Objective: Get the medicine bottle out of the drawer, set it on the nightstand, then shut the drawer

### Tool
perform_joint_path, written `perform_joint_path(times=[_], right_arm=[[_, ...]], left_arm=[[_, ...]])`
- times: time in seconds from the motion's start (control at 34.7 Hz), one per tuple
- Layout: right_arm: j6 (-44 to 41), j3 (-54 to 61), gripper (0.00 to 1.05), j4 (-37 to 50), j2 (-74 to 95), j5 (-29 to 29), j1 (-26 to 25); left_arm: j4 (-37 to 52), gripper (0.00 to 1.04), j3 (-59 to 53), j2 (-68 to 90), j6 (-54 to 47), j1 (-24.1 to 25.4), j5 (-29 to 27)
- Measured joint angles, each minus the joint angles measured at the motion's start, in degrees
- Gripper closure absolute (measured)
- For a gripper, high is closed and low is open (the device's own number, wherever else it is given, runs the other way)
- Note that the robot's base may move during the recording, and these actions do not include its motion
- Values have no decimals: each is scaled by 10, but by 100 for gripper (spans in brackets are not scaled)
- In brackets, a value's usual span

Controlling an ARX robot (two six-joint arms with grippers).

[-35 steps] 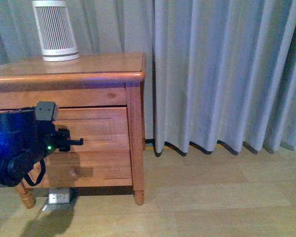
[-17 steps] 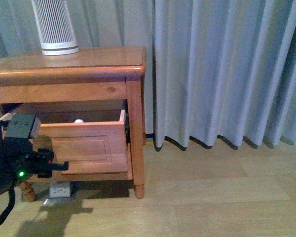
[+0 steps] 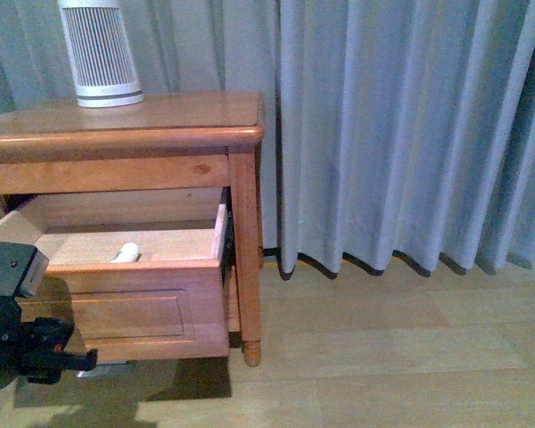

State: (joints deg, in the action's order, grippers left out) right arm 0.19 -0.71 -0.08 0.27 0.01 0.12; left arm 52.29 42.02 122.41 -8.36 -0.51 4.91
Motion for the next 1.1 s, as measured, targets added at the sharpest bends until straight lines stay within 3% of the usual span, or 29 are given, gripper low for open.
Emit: perform_joint_path(times=[0.06,0.26,0.52,0.66,0.81,1.1], right_arm=[[0,0,7,0,0,0,0],[0,0,7,0,0,0,0],[0,0,7,0,0,0,0],[0,0,7,0,0,0,0],[0,0,7,0,0,0,0],[0,0,7,0,0,0,0]], left_arm=[[-7,79,-1,-6,-4,0,2],[-32,53,-36,-14,-9,-4,52],[-28,7,-65,-75,-3,-10,50],[-35,7,-97,-150,4,-10,54],[-90,7,-136,-349,33,-8,56],[-350,7,-165,-745,61,-3,72]])
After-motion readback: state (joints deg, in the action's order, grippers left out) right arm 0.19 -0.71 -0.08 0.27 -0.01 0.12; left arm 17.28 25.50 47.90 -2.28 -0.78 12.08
